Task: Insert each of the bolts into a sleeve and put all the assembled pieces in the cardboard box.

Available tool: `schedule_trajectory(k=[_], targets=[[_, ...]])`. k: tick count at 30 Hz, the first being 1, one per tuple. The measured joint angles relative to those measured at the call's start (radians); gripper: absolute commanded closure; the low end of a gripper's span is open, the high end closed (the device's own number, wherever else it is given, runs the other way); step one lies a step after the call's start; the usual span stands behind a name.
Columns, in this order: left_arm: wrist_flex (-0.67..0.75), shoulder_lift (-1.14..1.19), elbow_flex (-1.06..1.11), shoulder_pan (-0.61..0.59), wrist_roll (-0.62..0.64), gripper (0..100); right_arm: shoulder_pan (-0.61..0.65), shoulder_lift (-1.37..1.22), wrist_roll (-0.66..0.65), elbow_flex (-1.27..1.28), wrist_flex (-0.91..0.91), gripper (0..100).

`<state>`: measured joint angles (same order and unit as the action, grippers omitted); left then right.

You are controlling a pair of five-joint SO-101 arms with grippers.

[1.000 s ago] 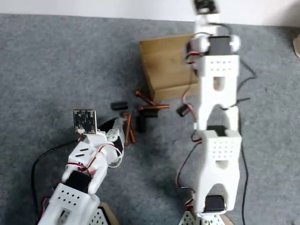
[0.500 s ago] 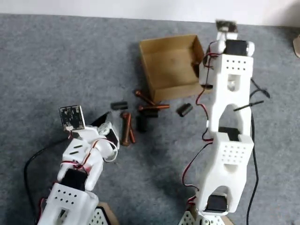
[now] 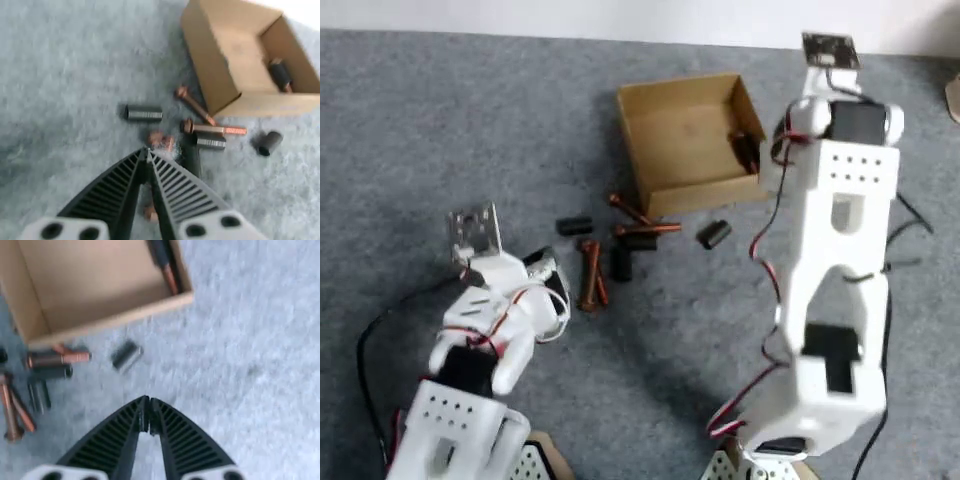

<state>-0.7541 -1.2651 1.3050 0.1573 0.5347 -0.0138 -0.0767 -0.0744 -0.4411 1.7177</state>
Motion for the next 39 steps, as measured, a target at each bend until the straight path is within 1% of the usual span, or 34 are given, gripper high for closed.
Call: schedule_trajectory(k=[5,9,14,19,23,28,34,39], targets=[[-0.141,0.272,-0.198,0.000,-0.002,99,0.000,0.258,-0.002,0.388,-0.169,99.3],[-0.190,0.460,-0.295,0.000,-0.002,99,0.000,0.476,-0.002,0.698,-0.316,99.3],[-0.193,0.528,-0.316,0.012,0.000,99,0.008,0.723,-0.032,1.057,-0.476,98.9],[-0.193,0.528,-0.316,0.094,0.009,99,0.075,0.953,-0.035,1.324,-0.562,98.8],[-0.193,0.529,-0.316,0.135,0.051,99,0.132,1.103,-0.035,1.438,-0.569,98.8],[-0.193,0.529,-0.316,0.137,0.063,99,0.144,1.232,-0.035,1.476,-0.575,98.8],[-0.193,0.531,-0.316,0.137,0.114,99,0.144,1.287,-0.035,1.496,-0.582,98.8],[-0.176,0.531,-0.267,0.141,0.117,99,0.144,1.290,-0.035,1.634,-0.695,98.8]])
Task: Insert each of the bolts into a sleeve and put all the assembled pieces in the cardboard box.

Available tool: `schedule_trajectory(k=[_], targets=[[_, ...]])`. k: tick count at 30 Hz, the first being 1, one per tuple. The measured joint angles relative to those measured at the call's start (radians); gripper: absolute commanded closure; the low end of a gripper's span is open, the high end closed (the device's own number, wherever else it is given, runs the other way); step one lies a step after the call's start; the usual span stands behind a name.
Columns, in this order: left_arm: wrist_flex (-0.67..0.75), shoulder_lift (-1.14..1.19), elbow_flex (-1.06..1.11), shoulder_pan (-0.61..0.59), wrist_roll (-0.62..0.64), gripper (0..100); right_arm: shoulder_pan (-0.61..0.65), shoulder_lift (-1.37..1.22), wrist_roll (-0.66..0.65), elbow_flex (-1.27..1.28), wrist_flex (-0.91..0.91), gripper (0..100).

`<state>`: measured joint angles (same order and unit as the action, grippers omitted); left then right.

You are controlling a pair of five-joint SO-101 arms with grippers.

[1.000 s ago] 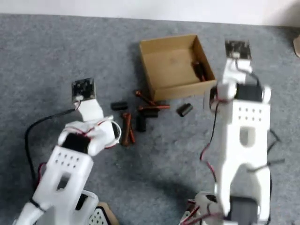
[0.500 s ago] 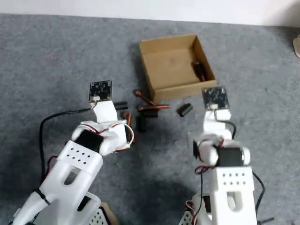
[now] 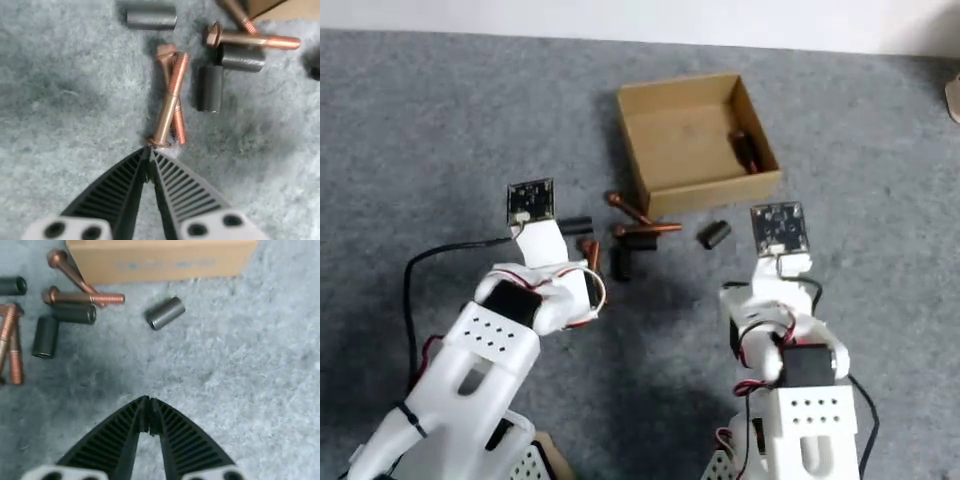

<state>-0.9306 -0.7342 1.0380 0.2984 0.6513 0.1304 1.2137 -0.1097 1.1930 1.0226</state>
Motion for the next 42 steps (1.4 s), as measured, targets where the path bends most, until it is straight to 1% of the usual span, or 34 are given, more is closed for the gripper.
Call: schedule_trajectory(k=[4,7,9,10,14,15,16,18,22,24,28,31,38,42], targets=[[0.049,0.000,0.028,0.031,0.000,99,0.000,0.000,-0.009,0.091,-0.034,98.8],[0.061,0.002,0.032,0.029,0.000,99,0.000,0.002,-0.015,0.104,-0.051,98.8],[0.074,0.005,0.032,0.028,0.000,96,0.000,0.002,-0.015,0.109,-0.058,98.8],[0.086,0.005,0.035,0.031,0.000,93,0.008,0.002,-0.015,0.110,-0.060,98.8],[0.120,0.006,0.057,0.029,0.000,73,0.044,0.002,-0.018,0.110,-0.061,98.8],[0.124,0.006,0.057,0.031,0.000,70,0.052,0.002,-0.020,0.110,-0.063,98.8],[0.129,0.005,0.060,0.032,0.000,69,0.060,0.002,-0.020,0.110,-0.063,98.8],[0.132,0.006,0.064,0.031,0.000,71,0.074,0.002,-0.020,0.110,-0.063,98.8],[0.138,0.006,0.063,0.032,0.000,79,0.130,0.002,-0.020,0.112,-0.063,98.8],[0.147,0.006,0.063,0.029,0.000,82,0.147,0.002,-0.020,0.132,-0.063,98.8],[0.222,0.006,0.112,-0.021,0.000,82,0.187,0.002,-0.020,0.144,-0.066,98.8],[0.264,0.006,0.138,-0.026,0.000,82,0.187,0.002,-0.020,0.144,-0.066,98.8],[0.275,0.008,0.146,-0.034,0.000,83,0.192,0.002,-0.020,0.144,-0.066,98.8],[0.275,0.098,0.138,-0.034,0.000,83,0.192,0.002,-0.020,0.147,-0.071,98.8]])
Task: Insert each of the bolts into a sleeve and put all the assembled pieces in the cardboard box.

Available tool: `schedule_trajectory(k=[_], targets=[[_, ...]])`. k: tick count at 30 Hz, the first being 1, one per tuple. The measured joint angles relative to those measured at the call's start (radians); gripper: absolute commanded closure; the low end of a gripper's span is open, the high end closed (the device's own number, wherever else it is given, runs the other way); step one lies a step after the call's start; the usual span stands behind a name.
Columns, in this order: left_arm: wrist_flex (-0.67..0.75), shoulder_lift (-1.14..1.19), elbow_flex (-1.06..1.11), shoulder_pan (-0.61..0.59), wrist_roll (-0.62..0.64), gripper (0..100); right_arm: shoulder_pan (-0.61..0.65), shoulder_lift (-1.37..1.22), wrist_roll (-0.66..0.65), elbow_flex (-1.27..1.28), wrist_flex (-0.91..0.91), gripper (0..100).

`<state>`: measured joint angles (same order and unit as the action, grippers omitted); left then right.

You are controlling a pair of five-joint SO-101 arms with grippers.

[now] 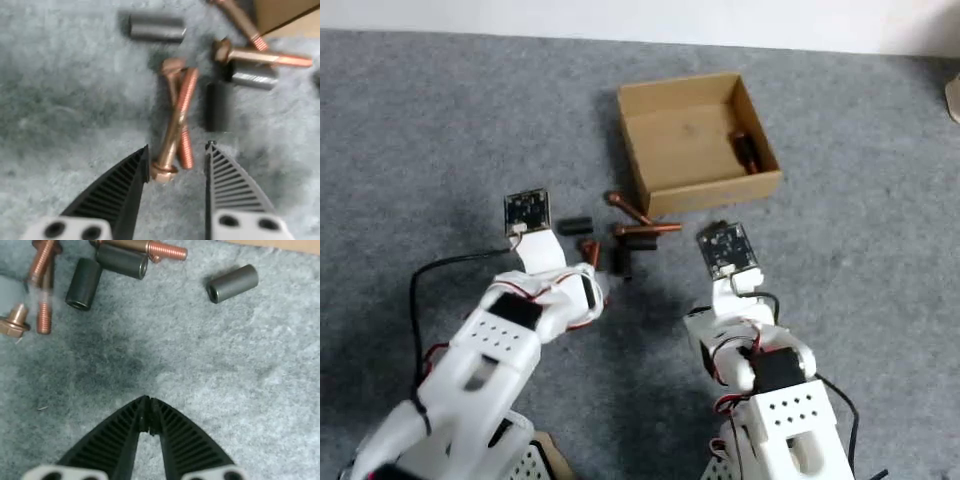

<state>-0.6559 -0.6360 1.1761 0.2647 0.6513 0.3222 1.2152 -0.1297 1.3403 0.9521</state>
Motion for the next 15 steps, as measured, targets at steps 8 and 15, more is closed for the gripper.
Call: schedule_trajectory(k=[8,15], targets=[[0.002,0.318,-0.152,0.005,0.002,83,0.000,0.000,0.000,0.006,-0.018,98.8],[0.005,0.385,-0.195,0.008,0.000,100,0.000,0.000,0.000,0.006,-0.018,98.8]])
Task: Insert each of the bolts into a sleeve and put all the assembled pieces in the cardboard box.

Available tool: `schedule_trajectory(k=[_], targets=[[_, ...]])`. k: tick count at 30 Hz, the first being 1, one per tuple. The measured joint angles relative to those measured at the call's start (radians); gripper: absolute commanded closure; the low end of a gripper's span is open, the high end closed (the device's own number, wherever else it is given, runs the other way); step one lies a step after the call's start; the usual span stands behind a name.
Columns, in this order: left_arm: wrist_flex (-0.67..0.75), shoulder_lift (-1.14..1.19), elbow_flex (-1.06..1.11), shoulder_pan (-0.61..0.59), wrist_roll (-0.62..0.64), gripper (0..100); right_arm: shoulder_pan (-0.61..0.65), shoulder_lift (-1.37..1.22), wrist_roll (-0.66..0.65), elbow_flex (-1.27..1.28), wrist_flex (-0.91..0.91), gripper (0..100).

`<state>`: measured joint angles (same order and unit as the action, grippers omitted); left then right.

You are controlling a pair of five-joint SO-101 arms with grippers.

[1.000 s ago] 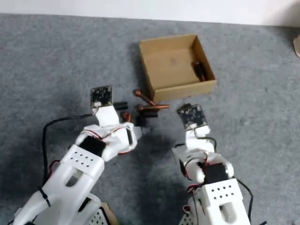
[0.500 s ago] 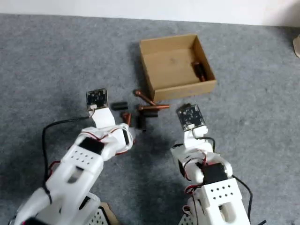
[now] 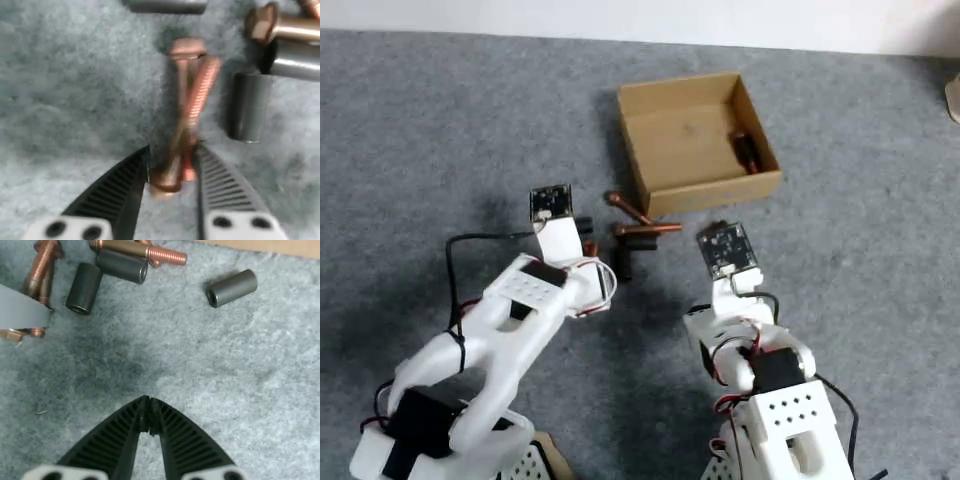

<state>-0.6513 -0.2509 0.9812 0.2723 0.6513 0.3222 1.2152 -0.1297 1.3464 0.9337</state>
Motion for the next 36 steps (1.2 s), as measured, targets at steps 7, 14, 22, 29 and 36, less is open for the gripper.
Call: schedule_trajectory(k=[7,14,22,29,36], targets=[[-0.002,0.000,-0.006,-0.003,0.006,99,0.000,0.000,0.000,0.000,0.000,98.8],[-0.041,-0.005,-0.051,-0.061,-0.020,99,0.000,0.000,0.000,0.028,-0.005,98.8],[-0.209,-0.060,-0.163,-0.072,-0.178,99,0.000,0.000,0.000,0.029,-0.005,98.8],[-0.226,-0.087,-0.189,-0.091,-0.482,99,0.000,0.000,0.000,0.032,-0.006,98.8],[-0.226,-0.087,-0.189,-0.207,-0.939,99,0.000,0.000,0.000,0.032,-0.006,98.8]])
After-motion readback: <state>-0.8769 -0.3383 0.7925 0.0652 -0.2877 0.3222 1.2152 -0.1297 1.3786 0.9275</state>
